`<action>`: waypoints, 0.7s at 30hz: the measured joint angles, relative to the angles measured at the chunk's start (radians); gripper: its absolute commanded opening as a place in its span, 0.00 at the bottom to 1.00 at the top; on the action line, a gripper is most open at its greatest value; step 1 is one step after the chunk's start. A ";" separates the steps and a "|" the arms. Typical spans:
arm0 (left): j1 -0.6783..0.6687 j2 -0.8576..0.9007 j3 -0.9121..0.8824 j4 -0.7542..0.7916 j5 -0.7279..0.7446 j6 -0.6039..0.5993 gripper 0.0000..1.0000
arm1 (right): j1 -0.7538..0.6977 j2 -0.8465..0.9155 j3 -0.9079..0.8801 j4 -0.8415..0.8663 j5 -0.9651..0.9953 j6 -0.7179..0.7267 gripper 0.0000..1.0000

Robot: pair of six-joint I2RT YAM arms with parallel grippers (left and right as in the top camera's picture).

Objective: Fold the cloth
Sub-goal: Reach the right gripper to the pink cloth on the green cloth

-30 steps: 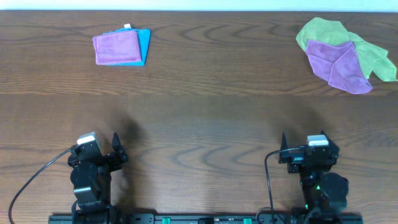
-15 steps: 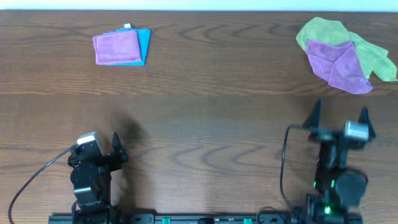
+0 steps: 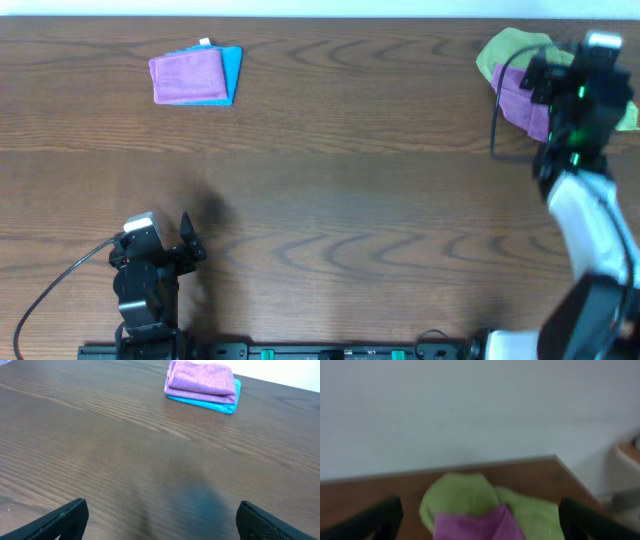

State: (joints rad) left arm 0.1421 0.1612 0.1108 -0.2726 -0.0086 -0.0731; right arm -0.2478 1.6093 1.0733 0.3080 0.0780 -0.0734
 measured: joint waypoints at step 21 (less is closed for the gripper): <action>0.000 -0.001 0.000 0.000 0.000 0.000 0.96 | -0.163 0.502 0.642 -0.843 -0.094 0.205 0.99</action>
State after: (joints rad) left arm 0.1421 0.1600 0.1108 -0.2726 -0.0086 -0.0731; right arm -0.4110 2.1113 1.7153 -0.5350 -0.0158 0.1318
